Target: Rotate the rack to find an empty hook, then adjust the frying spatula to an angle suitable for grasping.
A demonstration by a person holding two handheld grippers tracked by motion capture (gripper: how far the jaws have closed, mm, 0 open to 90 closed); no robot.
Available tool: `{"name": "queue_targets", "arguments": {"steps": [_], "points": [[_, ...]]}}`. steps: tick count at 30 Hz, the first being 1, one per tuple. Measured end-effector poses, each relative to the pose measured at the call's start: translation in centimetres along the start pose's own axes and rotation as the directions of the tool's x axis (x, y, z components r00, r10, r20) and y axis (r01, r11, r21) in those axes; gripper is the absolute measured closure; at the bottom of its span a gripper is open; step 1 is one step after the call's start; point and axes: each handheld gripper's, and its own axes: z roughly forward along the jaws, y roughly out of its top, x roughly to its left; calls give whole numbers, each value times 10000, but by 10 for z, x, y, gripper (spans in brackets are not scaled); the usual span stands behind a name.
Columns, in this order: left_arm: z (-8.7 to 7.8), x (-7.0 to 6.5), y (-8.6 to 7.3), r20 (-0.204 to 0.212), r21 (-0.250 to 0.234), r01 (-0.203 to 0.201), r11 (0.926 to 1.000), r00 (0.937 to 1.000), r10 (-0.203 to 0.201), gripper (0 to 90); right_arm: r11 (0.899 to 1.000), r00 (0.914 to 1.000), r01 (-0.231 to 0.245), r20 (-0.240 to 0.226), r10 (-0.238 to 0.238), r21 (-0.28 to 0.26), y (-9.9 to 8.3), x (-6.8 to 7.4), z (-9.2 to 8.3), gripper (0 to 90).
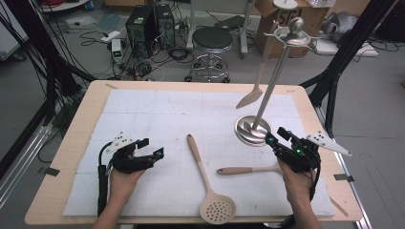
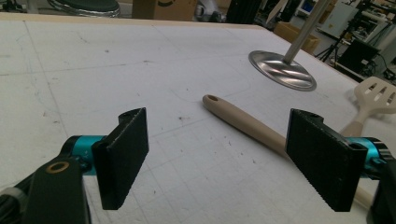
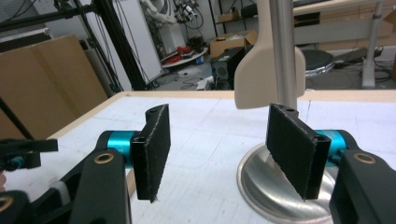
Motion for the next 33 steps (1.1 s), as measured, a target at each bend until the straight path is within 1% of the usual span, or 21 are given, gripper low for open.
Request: {"name": "queue_targets", "arguments": {"steps": [7, 12, 17, 23, 29, 33], "points": [[0, 0, 0, 11, -19, 32, 10000, 10000, -32, 222, 9996, 9999, -66, -80, 69, 268, -9, 1, 1, 397], [0, 0, 0, 15, -9, 8, 10000, 10000, -8, 221, 9984, 9999, -51, -124, 58, 559, -18, 2, 2, 397], [0, 0, 0, 21, -18, 15, 10000, 10000, -15, 222, 9981, 9998, -149, -106, 155, 599, -23, 0, 0, 397], [2, 1, 0, 7, -22, 1, 10000, 10000, -1, 221, 9973, 9999, -100, -101, 108, 725, -27, -1, -1, 398], [3, -1, 1, 13, -15, -11, 10000, 10000, 11, 222, 9945, 9997, -103, -220, 127, 1047, -37, 1, -2, 397], [3, -1, 1, 23, -36, -4, 10000, 10000, 5, 222, 9914, 9988, -332, -322, 376, 1268, -44, 1, -1, 398]]}}
